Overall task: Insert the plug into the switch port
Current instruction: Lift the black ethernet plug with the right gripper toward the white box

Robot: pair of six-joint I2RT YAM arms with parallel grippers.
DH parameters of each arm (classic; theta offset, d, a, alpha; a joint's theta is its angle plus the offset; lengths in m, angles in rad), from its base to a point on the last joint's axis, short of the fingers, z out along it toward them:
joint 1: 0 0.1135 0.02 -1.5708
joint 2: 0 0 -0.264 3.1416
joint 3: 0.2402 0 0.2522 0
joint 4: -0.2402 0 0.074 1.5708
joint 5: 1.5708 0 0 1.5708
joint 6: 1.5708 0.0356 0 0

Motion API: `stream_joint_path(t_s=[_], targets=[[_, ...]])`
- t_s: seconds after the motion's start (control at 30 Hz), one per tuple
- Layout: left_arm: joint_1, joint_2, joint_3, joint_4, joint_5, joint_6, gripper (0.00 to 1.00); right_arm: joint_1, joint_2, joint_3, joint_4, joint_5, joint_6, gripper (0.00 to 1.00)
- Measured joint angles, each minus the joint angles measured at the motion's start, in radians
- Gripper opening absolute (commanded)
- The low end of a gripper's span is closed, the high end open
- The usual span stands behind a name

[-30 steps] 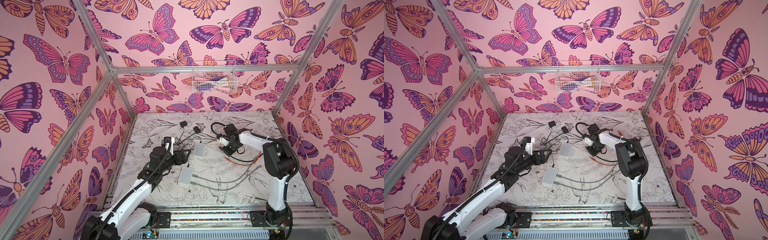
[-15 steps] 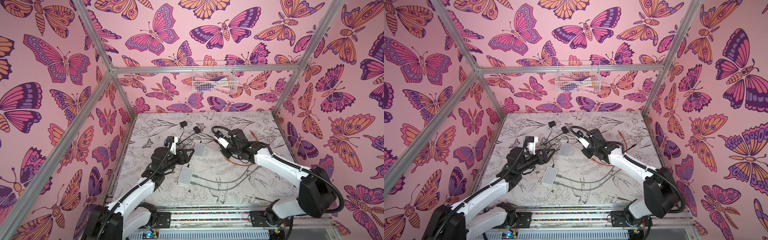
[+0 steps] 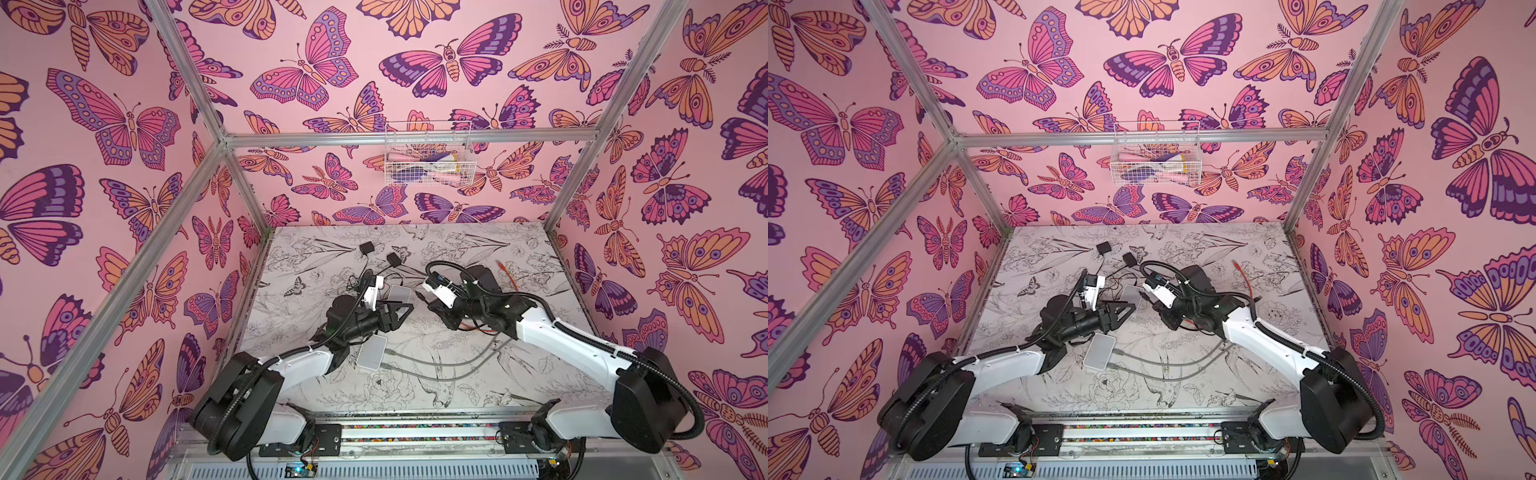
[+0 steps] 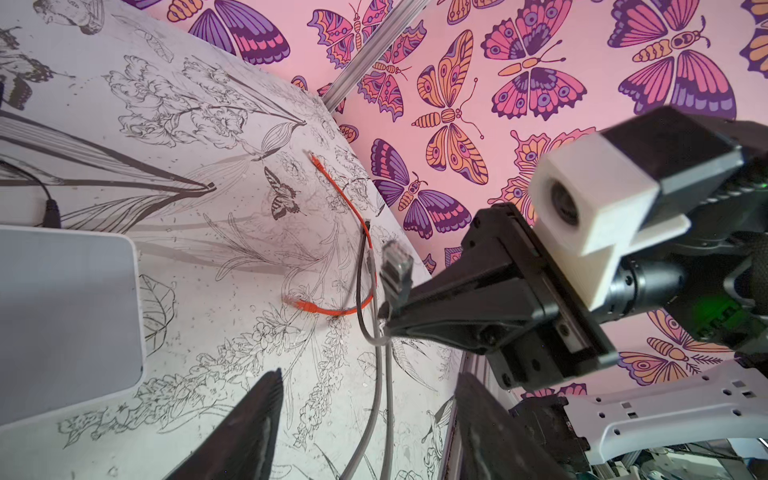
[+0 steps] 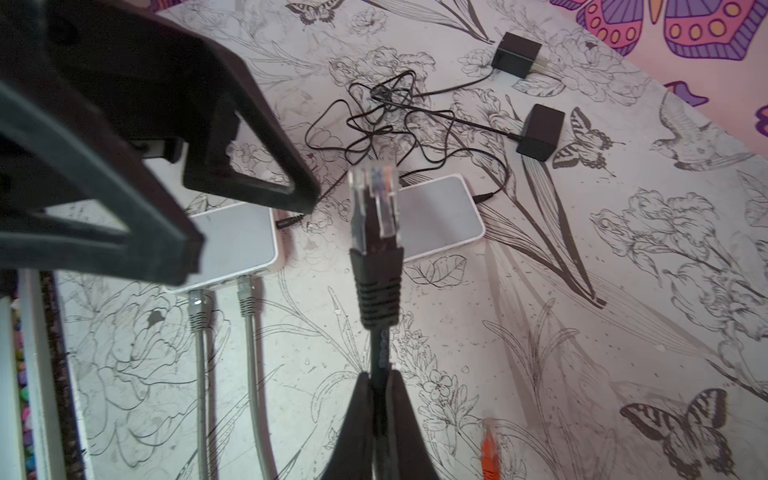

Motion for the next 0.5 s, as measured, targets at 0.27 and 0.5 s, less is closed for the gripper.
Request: stream_joint_path(t_s=[0.27, 0.5], targets=[[-0.014, 0.064, 0.019, 0.139, 0.027, -0.045, 0.62, 0.001, 0.0, 0.0, -0.025, -0.093, 0.006, 0.0], [-0.02, 0.087, 0.032, 0.178, 0.029, -0.057, 0.52, 0.002, 0.0, 0.0, -0.032, -0.132, 0.01, 0.0]])
